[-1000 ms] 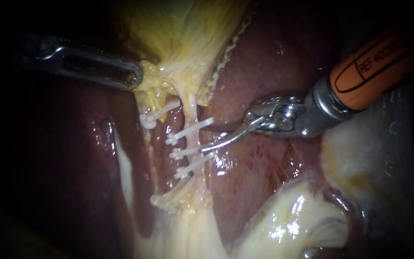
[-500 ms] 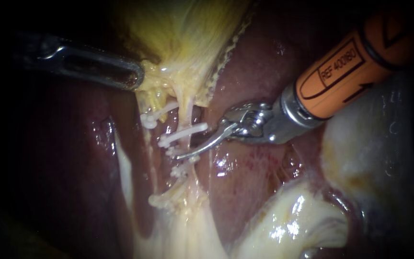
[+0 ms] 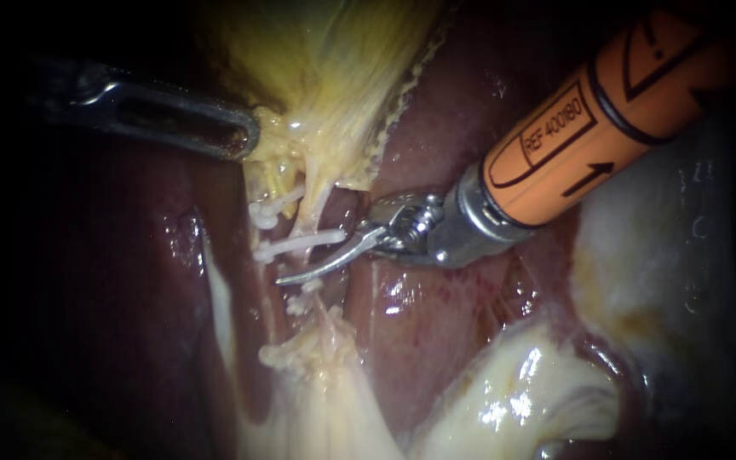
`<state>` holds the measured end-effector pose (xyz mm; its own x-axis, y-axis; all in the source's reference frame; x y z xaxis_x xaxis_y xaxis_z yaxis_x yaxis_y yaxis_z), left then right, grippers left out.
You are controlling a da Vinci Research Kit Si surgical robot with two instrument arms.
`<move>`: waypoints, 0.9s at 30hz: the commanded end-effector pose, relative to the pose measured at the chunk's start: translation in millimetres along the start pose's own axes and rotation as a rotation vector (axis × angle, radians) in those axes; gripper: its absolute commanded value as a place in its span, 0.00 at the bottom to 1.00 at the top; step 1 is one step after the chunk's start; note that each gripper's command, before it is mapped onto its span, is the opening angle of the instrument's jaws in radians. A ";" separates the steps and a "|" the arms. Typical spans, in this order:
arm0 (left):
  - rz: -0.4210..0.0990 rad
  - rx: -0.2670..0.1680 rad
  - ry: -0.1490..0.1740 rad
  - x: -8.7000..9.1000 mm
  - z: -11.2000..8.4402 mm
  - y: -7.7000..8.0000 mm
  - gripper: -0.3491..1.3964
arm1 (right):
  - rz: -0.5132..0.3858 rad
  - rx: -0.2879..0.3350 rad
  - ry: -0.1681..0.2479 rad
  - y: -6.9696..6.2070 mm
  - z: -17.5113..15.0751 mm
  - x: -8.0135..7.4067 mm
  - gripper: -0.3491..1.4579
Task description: Go to the cutting position right tube
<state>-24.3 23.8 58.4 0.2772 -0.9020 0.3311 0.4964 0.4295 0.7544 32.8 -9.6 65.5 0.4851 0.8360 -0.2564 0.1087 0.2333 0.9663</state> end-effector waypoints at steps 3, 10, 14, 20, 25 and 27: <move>0.000 0.000 0.000 0.0 0.0 0.0 0.00 | 0.023 -0.002 0.000 0.1 -0.4 -0.1 0.87; 0.001 0.001 0.001 0.1 -0.2 0.1 0.00 | 0.046 0.002 -0.005 -0.5 -3.2 -0.2 0.86; 0.001 0.001 0.001 0.2 -0.3 0.1 0.00 | 0.059 0.002 -0.016 -0.5 -5.2 -0.6 0.85; 0.001 0.001 0.001 0.2 -0.3 0.1 0.00 | 0.065 -0.005 -0.022 -0.1 -5.6 -0.7 0.84; 0.001 0.001 0.001 0.2 -0.2 0.1 0.00 | 0.063 -0.007 -0.021 -0.1 -4.6 -0.6 0.84; 0.001 0.001 0.000 0.2 -0.2 0.1 0.00 | 0.063 -0.007 -0.021 -0.1 -4.5 -0.5 0.84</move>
<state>-24.1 23.7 58.3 0.2781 -0.9014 0.3317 0.4953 0.4305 0.7546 28.7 -7.9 65.5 0.5095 0.8383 -0.1940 0.0713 0.1835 0.9804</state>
